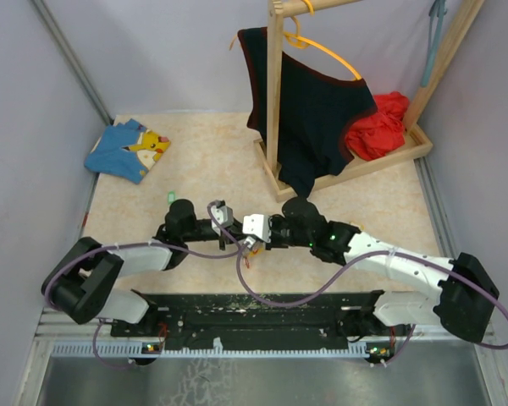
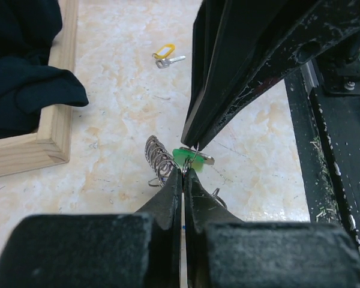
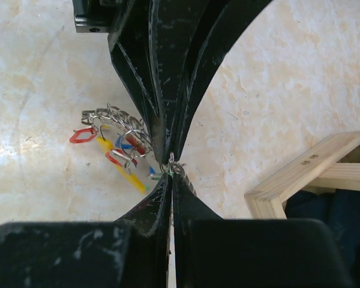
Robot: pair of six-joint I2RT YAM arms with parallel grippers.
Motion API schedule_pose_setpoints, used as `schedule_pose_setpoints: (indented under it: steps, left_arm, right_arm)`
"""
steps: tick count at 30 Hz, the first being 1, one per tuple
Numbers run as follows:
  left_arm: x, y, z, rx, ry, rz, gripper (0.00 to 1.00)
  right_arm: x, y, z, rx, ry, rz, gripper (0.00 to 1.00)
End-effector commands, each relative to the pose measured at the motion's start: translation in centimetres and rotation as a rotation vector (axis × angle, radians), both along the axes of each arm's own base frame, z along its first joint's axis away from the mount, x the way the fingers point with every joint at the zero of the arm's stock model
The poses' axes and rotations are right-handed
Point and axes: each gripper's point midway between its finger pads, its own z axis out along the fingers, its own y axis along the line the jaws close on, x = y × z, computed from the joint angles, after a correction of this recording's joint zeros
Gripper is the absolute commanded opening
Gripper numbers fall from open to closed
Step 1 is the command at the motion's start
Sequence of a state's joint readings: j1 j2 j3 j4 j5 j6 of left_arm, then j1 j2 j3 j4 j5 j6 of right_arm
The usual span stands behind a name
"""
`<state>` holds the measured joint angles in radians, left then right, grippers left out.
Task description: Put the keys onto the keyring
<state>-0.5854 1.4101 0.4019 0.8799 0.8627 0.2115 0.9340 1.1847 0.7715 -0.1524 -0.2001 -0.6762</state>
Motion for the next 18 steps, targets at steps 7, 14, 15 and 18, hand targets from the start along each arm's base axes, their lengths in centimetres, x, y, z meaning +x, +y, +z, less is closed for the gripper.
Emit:
schedule_pose_setpoints:
  steps: [7,14,15,18]
  left_arm:
    - [1.5,1.3,1.8,-0.074,0.059,0.154,0.0]
    - [0.7,0.6,3.4,-0.17,0.098,0.115,0.0]
    - [0.7,0.7,3.5,-0.175,0.101,0.122,0.0]
    - [1.0,0.8,3.6,-0.187,0.108,0.16,0.0]
  right_arm:
    - [-0.3,-0.8,-0.2,0.062,0.02,-0.068,0.0]
    - [-0.2,0.8,-1.3,0.102,0.045,-0.044,0.0]
    - [-0.1,0.9,-1.3,0.108,0.044,-0.045,0.0]
    - [0.0,1.2,-1.2,0.132,0.037,-0.047,0.0]
